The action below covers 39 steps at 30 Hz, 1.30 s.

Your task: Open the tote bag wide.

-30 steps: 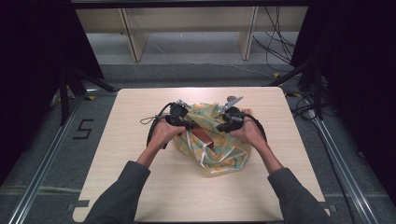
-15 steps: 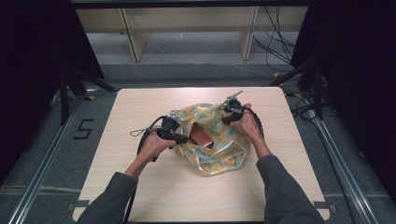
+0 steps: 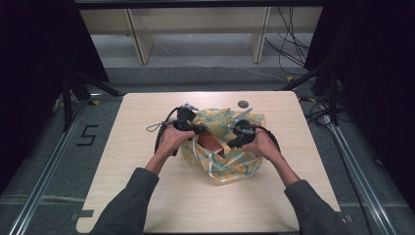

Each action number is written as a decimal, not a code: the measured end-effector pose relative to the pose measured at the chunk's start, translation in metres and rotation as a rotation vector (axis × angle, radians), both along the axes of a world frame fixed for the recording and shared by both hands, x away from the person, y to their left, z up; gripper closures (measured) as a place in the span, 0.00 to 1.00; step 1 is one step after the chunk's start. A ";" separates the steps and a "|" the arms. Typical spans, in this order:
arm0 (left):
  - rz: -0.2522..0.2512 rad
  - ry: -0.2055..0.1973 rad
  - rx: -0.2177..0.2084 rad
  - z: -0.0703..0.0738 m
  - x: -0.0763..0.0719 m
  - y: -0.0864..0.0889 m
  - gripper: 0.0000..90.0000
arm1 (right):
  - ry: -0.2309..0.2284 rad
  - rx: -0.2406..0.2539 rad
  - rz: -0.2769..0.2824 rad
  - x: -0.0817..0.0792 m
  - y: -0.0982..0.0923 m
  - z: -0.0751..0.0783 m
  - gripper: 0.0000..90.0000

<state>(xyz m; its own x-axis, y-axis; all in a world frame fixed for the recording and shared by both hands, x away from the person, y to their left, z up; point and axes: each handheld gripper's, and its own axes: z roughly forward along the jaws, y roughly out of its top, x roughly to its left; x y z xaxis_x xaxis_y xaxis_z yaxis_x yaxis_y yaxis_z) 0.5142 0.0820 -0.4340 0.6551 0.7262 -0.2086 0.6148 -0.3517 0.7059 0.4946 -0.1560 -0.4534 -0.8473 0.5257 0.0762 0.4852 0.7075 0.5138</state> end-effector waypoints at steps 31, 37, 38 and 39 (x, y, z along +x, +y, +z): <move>-0.105 -0.050 -0.057 0.003 -0.054 0.011 0.92 | -0.075 0.100 -0.107 0.012 0.000 0.023 1.00; -0.104 -0.070 -0.087 0.009 -0.062 0.014 0.91 | -0.087 0.125 -0.109 0.005 -0.004 0.029 1.00; -0.107 -0.074 -0.091 0.010 -0.063 0.015 0.91 | -0.097 0.140 -0.131 0.003 -0.005 0.029 1.00; -0.107 -0.074 -0.091 0.010 -0.063 0.015 0.91 | -0.097 0.140 -0.131 0.003 -0.005 0.029 1.00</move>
<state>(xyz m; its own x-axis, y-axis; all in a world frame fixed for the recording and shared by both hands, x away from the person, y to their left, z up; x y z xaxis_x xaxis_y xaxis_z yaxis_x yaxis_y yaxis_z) 0.4514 0.0970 -0.4242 0.7436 0.6319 -0.2186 0.5225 -0.3450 0.7798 0.4980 -0.1609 -0.4242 -0.7791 0.6221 0.0774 0.5118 0.5599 0.6516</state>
